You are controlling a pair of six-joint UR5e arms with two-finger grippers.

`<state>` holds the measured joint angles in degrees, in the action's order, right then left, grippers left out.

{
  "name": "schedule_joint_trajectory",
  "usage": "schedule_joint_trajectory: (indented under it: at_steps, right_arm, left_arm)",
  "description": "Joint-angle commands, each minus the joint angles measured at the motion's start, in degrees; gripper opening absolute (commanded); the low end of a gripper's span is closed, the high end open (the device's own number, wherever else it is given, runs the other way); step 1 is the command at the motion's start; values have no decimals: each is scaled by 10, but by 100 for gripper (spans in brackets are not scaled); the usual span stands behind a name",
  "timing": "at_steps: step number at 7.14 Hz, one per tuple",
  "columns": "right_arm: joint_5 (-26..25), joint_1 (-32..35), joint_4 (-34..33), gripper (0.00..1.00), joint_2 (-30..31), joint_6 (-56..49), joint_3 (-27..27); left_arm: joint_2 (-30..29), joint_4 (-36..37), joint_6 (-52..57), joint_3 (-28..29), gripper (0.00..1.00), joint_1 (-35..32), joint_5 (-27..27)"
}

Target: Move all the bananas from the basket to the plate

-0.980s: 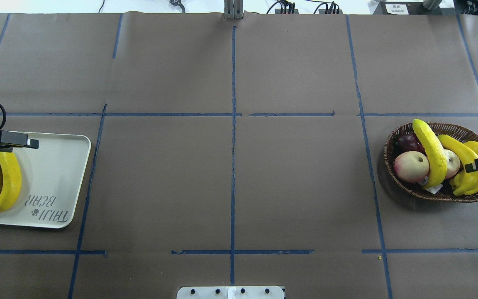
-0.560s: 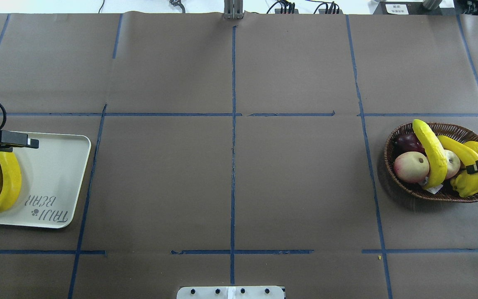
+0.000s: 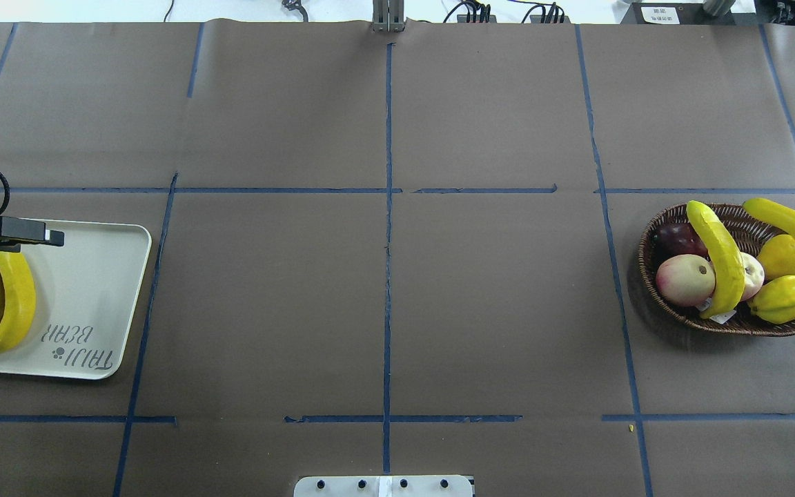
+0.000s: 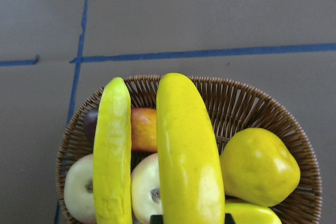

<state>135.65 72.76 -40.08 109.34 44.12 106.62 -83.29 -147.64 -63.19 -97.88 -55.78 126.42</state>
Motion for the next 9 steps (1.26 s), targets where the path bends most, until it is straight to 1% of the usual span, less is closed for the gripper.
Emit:
schedule_joint_trajectory:
  at_steps: [1,2,3,4,5,6,7,8,9]
  right_arm:
    - [21,58,-10,0,-19,14,53]
    - [22,45,-50,0,-107,112,46]
    - [10,-37,-63,0,-203,253,39]
    - [-52,-105,-57,0,-282,358,19]
    - [-128,-177,-54,0,-327,406,16]
    - [-197,-242,-54,0,-357,437,19]
    - [-284,-312,-54,0,-394,450,19]
    - [-402,-388,-55,0,-422,457,20]
    - [-492,-455,-57,0,-434,456,20]
  left_arm:
    - [-2,0,0,0,99,1,0]
    - [-18,0,-6,1,99,1,-1]
    - [-47,0,-79,2,99,2,-1]
    - [-86,-5,-155,2,99,4,-1]
    - [-114,-7,-218,2,99,6,-1]
    - [-158,-6,-284,3,99,17,-4]
    - [-214,1,-380,4,99,43,-7]
    - [-279,0,-485,33,99,51,-9]
    - [-327,1,-540,55,99,58,-27]
